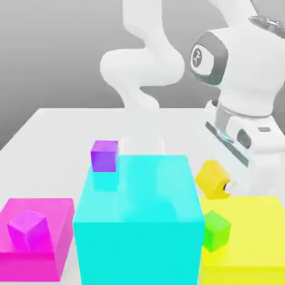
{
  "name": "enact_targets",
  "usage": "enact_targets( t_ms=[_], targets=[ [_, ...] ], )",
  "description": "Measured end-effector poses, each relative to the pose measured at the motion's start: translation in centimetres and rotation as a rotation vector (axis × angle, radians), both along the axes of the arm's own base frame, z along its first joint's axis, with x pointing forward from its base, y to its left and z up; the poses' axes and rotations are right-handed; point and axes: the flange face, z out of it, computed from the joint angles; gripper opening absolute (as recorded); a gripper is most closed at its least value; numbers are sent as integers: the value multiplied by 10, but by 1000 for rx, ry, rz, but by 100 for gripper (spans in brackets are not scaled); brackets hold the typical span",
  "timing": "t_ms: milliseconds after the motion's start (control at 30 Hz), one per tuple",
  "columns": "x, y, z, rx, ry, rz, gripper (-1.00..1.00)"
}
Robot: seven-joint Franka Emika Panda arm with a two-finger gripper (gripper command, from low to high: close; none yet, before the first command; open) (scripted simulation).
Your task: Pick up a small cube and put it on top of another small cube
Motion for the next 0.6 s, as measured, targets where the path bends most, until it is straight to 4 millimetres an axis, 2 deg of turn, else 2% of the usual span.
enact_targets(
  t_ms=[100,600],
  targets=[
    [10,-10,5,31,-55,-77,-100],
    [11,-11,-52,31,-61,-88,-100]
  ],
)
